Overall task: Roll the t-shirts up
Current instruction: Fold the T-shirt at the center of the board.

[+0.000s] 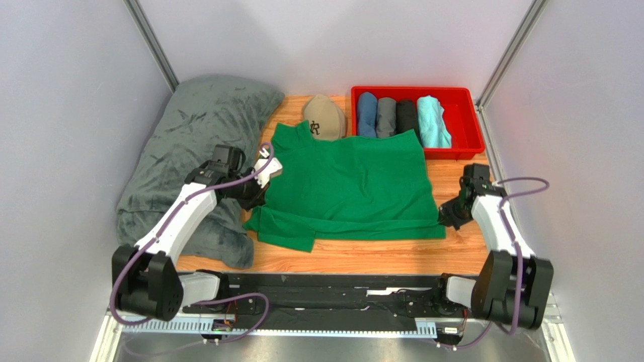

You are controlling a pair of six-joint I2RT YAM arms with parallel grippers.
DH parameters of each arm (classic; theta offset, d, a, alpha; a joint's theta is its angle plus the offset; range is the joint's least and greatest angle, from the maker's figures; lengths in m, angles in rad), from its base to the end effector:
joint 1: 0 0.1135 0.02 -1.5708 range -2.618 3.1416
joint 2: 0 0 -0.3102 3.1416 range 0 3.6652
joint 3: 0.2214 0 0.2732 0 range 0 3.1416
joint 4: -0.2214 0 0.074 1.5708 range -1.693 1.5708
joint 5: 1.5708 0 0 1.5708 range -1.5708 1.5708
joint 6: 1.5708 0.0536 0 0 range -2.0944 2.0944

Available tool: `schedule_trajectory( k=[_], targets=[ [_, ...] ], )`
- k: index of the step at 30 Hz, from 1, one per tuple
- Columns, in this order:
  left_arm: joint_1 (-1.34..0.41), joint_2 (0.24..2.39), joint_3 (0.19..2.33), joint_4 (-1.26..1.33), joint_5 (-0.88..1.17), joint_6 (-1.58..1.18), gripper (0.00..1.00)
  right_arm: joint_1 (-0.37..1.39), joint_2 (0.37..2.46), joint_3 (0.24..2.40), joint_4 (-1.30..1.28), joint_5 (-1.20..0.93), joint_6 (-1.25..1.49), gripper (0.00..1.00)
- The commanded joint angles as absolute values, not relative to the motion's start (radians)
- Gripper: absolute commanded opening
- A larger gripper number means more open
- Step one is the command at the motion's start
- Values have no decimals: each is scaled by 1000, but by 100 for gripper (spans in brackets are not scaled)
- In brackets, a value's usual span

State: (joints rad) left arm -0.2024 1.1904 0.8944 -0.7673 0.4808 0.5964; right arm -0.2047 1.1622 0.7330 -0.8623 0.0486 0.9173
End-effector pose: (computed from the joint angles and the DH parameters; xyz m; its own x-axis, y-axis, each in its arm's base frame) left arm 0.2265 -0.0718 0.2750 -0.4845 0.6078 -0.6291 0.8105 0.5825 -0.0615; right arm 0.1945 -0.0430 0.2192 -0.4006 0.8931 -0.2047 0.8787 0.4378 0.1905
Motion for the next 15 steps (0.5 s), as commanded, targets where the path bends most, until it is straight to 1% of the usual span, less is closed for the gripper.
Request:
schedule_trajectory(
  k=[1,4,8,15],
  targets=[
    [-202,1305,979,-646,460,531,0,-173,1305,877,-732,57,836,0],
    [-201,1344,1003,-646,433,522,0,-161,1371,931,-733,81,819,0],
    [-201,1351,1000,-649,384,511,0,-152,1396,956,-732,98,793,0],
    [-201,1347,1019,-687,368,485,0,-144,1422,988,-741,120,735,1]
  ],
)
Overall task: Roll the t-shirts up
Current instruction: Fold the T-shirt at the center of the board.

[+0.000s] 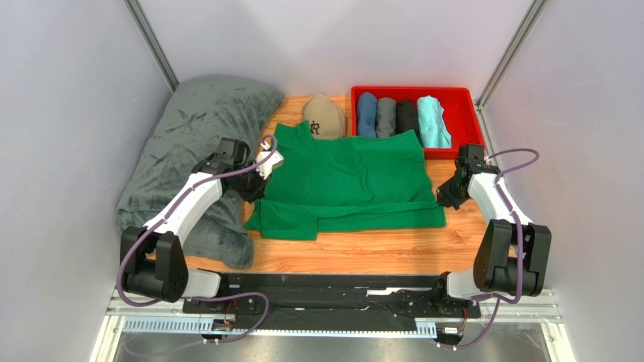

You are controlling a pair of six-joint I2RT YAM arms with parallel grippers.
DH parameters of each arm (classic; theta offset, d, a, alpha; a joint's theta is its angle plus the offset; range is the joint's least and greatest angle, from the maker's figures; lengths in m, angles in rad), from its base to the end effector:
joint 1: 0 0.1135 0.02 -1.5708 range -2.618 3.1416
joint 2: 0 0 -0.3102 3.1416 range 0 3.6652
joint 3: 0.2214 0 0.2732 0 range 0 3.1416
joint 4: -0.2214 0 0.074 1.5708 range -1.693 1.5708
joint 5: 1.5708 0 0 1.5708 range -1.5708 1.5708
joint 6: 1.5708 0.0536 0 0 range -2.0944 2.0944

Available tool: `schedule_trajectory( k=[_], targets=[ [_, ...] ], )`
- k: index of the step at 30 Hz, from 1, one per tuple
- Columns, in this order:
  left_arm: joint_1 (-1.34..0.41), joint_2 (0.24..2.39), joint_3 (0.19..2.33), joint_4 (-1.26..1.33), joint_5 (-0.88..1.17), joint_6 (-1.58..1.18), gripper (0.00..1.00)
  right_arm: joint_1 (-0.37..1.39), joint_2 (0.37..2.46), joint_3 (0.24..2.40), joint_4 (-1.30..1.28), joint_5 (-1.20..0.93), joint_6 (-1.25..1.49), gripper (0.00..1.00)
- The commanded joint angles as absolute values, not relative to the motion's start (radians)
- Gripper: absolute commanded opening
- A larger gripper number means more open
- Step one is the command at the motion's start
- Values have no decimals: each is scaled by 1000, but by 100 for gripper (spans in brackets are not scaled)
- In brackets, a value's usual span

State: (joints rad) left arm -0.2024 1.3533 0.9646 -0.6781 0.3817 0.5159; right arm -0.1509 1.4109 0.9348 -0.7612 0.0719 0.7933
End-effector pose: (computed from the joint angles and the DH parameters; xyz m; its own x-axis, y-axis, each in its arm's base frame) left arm 0.2724 -0.0763 0.2625 -0.5672 0.5838 -0.5810 0.7387 0.6725 -0.0455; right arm 0.2730 -0.0454 0.2305 -0.5319 0.7999 -0.2780 0.7873 0.5880 0.1857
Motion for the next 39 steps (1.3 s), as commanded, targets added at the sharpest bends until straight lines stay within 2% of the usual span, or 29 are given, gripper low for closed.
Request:
schedule_trajectory(
  k=[1,17,20,21,23,24,25,27,30,31,34,35,36,39],
  targets=[
    [-201,1347,1026,-696,359,482,0,-143,1422,989,-739,117,732,1],
    [-201,1463,1054,-660,284,436,0,-94,1555,1058,-676,97,672,10],
    [-201,1491,1065,-653,285,434,0,-94,1551,1048,-678,101,670,16],
    [-201,1503,1068,-649,276,433,0,-94,1546,1043,-678,110,670,22],
    [-202,1514,1080,-649,272,434,12,-94,1523,1026,-683,126,673,32],
    [-201,1517,1084,-649,268,434,17,-94,1514,1023,-687,139,673,44],
    [-201,1514,1094,-649,262,433,33,-94,1505,1022,-695,146,670,49],
    [-201,1493,1103,-656,247,433,50,-94,1477,1028,-710,167,664,58],
    [-199,1439,1117,-681,226,442,60,-94,1427,1023,-748,201,670,61],
    [-199,1421,1120,-684,216,446,66,-94,1408,1014,-773,216,678,62],
    [-199,1365,1131,-727,201,457,67,-94,1312,937,-787,250,722,63],
    [-199,1336,1131,-753,202,460,65,-94,1286,913,-784,253,732,62],
    [-201,1322,1123,-768,234,468,58,-94,1234,860,-776,246,741,61],
    [-207,1283,1094,-831,293,514,55,-94,1157,754,-747,203,775,58]
  ],
)
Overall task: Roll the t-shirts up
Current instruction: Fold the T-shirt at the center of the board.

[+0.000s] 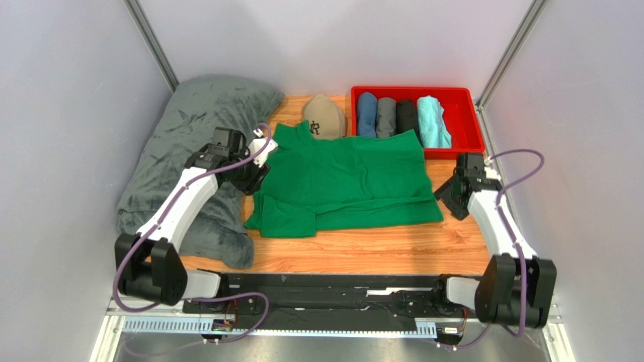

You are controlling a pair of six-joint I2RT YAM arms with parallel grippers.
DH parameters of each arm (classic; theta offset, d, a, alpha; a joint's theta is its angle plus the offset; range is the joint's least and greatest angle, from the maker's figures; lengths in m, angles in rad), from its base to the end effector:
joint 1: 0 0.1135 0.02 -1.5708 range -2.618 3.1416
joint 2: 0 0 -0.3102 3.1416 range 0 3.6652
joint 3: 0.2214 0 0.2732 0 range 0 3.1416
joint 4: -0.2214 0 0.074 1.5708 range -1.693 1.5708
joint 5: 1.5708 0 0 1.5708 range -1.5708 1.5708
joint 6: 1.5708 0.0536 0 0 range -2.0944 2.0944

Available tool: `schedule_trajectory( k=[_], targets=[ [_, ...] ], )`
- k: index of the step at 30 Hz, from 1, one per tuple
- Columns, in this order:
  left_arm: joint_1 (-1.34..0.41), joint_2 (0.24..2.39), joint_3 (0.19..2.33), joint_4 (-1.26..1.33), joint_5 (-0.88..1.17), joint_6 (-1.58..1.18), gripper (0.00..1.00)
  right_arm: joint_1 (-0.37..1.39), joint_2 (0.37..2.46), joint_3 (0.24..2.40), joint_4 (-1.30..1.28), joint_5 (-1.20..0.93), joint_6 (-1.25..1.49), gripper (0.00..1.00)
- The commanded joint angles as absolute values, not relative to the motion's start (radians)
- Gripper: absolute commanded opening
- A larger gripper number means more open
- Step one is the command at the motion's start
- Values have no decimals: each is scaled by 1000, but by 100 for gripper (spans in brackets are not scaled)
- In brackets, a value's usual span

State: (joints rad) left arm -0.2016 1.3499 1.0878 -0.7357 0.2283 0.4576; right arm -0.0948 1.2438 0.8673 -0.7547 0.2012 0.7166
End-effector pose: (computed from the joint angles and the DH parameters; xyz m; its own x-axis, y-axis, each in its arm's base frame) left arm 0.2851 -0.0706 0.2990 -0.5993 0.5617 -0.5704 0.6465 0.7598 0.0689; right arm 0.2420 -0.0338 0.2506 -0.5627 0.7000 -0.4397 0.7255 0.6732 0.1432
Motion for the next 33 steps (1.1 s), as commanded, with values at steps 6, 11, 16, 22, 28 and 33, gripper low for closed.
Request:
schedule_trajectory(
  k=[6,11,16,22,28,33],
  targets=[
    [-209,1256,973,-857,256,641,50,-94,1109,629,-667,140,808,53],
    [-209,1285,916,-818,261,678,49,-94,1141,612,-634,126,811,51],
    [-209,1344,896,-782,298,693,52,-94,1161,604,-606,130,807,51],
    [-209,1419,874,-747,304,707,56,-94,1190,598,-580,129,810,51],
    [-209,1472,836,-686,298,701,53,-94,1204,598,-560,127,811,46],
    [-209,1503,810,-635,290,695,47,-94,1212,600,-557,138,813,36]
  ],
)
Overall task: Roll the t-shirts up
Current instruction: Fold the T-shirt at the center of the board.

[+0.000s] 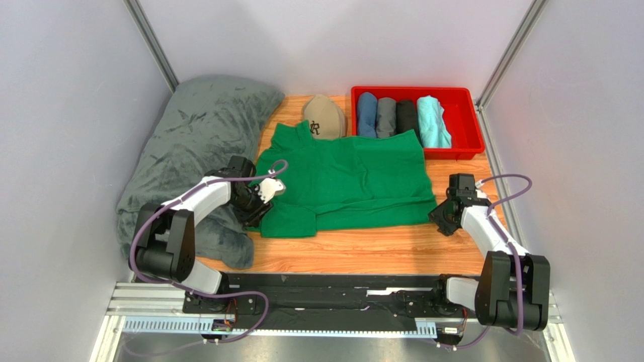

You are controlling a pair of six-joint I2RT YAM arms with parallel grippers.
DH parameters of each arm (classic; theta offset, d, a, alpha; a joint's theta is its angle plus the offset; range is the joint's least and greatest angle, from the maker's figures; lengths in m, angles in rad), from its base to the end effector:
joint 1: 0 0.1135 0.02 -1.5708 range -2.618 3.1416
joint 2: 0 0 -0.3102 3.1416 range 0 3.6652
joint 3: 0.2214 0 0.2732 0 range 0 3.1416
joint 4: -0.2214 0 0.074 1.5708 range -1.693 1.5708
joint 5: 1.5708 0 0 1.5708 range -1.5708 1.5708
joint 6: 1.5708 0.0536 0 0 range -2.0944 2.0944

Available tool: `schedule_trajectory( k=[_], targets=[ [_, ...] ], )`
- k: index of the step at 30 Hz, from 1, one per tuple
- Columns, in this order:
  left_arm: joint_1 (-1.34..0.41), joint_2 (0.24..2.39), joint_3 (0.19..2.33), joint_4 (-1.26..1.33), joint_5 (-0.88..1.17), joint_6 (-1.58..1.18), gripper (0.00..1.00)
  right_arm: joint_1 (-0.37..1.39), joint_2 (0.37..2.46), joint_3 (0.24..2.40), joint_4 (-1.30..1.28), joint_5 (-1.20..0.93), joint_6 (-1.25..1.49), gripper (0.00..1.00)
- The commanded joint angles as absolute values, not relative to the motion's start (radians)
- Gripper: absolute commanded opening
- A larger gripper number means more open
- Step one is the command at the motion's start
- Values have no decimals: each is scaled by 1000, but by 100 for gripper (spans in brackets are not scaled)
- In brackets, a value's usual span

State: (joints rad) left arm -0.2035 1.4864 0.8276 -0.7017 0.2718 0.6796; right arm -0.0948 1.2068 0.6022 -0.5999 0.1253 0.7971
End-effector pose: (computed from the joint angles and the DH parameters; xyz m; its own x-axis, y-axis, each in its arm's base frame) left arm 0.2591 -0.0682 0.1840 -0.5881 0.7395 -0.3274 0.7961 0.6008 -0.0730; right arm 0.2069 -0.0264 0.1825 -0.5504 0.7653 -0.3337 0.7617 0.6240 0.1747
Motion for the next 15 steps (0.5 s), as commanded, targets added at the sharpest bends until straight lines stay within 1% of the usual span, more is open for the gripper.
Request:
schedule_trajectory(
  k=[1,3,4,5,6,8,9,12,15],
  targets=[
    [-209,1503,802,-626,287,695,42,-94,1212,600,-557,144,813,35],
    [-210,1506,802,-612,282,686,33,-94,1215,601,-554,155,810,34],
    [-209,1508,802,-609,282,681,23,-94,1218,603,-552,163,810,31],
    [-209,1508,804,-611,282,673,18,-94,1219,607,-551,166,808,30],
    [-209,1511,807,-612,282,672,14,-94,1220,610,-555,169,808,31],
    [-209,1509,808,-615,281,670,11,-94,1206,621,-558,163,802,35],
    [-209,1505,808,-617,276,669,8,-94,1195,621,-558,160,802,41],
    [-209,1499,802,-620,275,670,0,-94,1141,611,-569,153,804,50],
    [-209,1499,802,-627,279,669,0,-94,1092,592,-587,156,814,51]
  ],
)
